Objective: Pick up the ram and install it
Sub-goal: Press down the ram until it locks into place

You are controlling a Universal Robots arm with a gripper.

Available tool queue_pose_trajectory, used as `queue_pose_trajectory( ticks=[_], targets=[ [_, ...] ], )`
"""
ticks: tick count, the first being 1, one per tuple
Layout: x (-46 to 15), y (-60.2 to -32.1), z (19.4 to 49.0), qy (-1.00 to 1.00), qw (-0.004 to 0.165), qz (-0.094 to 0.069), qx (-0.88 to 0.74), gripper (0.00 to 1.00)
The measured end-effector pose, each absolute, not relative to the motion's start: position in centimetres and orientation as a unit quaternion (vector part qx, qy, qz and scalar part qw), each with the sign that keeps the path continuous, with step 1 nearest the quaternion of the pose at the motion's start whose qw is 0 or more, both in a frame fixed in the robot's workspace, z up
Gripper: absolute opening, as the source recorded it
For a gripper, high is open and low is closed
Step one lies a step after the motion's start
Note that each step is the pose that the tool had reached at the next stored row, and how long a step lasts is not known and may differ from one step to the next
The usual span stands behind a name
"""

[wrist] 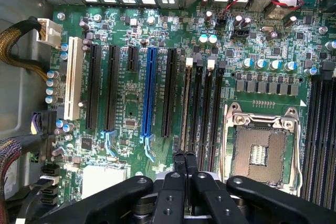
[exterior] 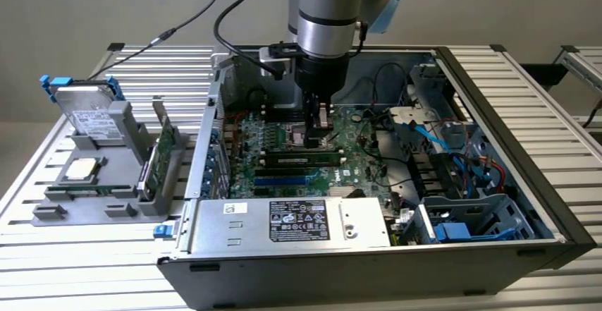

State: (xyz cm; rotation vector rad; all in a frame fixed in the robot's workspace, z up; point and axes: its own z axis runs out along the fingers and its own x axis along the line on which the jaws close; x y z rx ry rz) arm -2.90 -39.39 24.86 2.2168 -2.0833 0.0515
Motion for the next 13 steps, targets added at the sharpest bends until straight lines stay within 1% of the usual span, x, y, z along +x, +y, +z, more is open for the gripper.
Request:
queue_pose_trajectory(
  ticks=[13],
  targets=[
    [-2.42,-39.42,24.85,-0.684,0.049,0.017,0.728,0.1]
  ],
)
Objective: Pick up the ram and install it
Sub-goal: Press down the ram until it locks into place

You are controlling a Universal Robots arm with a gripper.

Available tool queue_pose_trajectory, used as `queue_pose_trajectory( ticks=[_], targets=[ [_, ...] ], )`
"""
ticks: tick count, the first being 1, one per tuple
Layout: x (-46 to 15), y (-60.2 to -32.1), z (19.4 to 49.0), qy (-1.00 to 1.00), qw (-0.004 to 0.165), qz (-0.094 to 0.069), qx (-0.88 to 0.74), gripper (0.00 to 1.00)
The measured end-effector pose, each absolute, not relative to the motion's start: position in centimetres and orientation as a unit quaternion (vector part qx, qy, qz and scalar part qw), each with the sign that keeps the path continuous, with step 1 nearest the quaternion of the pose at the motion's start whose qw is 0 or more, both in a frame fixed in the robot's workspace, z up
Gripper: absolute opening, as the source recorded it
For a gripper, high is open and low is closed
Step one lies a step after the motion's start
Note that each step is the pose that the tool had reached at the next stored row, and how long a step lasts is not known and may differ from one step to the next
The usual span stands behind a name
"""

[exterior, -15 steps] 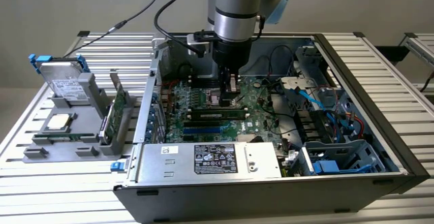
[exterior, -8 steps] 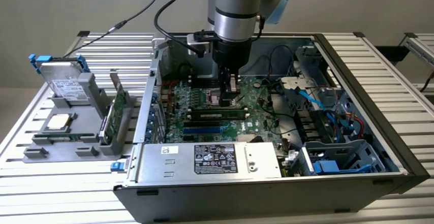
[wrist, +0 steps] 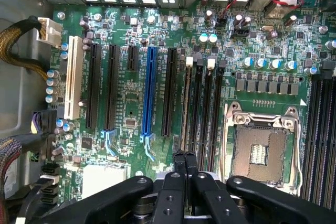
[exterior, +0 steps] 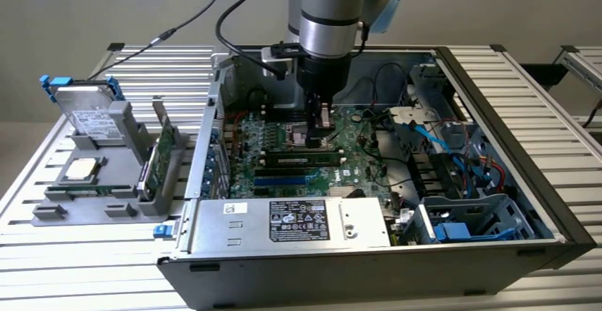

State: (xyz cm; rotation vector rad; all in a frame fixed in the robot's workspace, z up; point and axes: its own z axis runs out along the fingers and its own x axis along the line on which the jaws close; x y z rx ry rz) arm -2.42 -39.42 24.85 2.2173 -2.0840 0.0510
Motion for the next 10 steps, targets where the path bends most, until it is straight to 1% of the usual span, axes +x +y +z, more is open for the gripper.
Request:
queue_pose_trajectory(
  ticks=[7,10],
  targets=[
    [-0.9,-39.4,24.7,-0.684,0.049,0.017,0.728,0.1],
    [-0.9,-39.4,24.2,-0.684,0.049,0.017,0.728,0.1]
  ],
)
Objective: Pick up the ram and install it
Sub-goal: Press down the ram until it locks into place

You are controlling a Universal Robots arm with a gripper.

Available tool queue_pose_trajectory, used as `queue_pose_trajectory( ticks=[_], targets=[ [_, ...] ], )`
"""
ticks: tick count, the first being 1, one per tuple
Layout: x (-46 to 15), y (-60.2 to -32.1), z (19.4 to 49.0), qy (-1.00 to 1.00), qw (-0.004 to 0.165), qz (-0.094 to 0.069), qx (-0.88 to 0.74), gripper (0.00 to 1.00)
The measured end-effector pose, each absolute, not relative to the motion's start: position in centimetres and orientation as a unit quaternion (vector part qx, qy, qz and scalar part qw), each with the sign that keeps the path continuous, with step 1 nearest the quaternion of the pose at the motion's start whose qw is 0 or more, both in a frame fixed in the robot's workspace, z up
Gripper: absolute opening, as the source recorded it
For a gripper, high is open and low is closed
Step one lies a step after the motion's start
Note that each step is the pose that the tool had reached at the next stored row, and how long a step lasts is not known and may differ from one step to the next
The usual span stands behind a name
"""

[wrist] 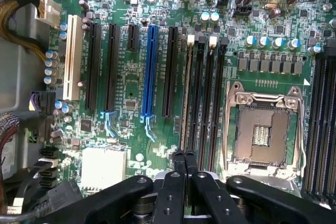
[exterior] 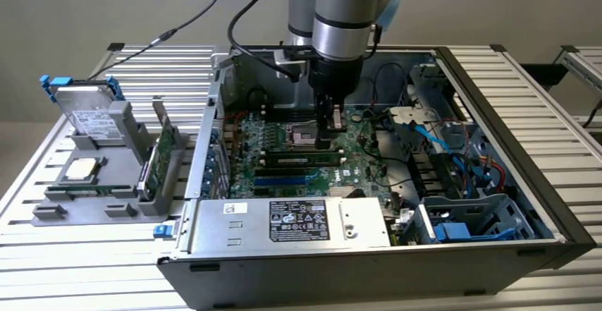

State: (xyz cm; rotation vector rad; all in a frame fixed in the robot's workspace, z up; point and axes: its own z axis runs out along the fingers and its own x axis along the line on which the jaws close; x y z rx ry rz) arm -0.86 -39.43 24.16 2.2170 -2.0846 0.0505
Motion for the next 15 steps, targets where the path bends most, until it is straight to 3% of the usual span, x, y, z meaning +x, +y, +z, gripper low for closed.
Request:
queue_pose_trajectory(
  ticks=[15],
  targets=[
    [-0.9,-39.3,22.8,-0.687,0.048,0.016,0.725,0.1]
  ],
)
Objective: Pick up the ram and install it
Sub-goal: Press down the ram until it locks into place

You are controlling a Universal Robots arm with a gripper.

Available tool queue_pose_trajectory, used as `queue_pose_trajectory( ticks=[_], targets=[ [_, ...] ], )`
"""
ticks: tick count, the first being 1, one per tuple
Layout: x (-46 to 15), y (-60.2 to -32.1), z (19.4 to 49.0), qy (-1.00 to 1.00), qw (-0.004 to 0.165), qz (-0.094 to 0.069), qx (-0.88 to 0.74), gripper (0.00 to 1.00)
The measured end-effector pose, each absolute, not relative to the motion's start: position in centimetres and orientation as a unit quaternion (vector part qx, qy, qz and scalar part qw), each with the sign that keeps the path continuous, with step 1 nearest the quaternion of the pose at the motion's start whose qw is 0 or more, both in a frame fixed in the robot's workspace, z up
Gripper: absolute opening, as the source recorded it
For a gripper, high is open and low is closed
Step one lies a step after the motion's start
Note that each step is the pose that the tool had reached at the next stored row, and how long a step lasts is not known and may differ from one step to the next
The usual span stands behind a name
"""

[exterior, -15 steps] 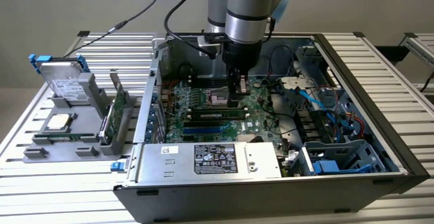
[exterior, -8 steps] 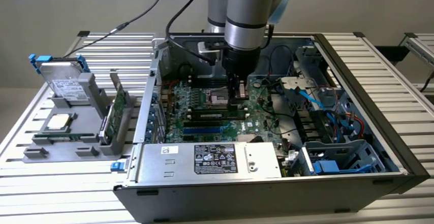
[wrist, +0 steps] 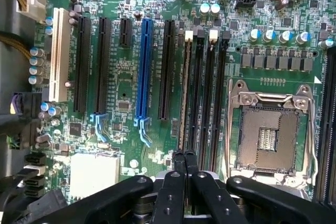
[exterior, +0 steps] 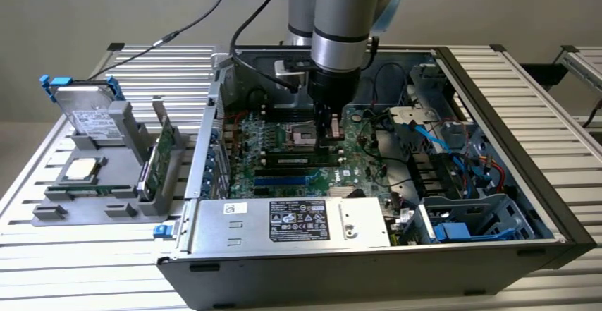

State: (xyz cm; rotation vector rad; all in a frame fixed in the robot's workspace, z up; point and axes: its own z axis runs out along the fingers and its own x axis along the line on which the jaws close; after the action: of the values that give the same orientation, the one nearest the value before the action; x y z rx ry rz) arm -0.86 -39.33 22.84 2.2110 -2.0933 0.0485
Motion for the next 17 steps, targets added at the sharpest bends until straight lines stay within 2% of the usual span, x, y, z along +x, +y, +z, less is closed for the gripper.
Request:
queue_pose_trajectory(
  ticks=[4,17],
  targets=[
    [-1.3,-39.3,24.4,-0.687,0.048,0.016,0.725,0.1],
    [-3.2,-39.4,23.9,-0.687,0.048,0.016,0.725,0.1]
  ],
)
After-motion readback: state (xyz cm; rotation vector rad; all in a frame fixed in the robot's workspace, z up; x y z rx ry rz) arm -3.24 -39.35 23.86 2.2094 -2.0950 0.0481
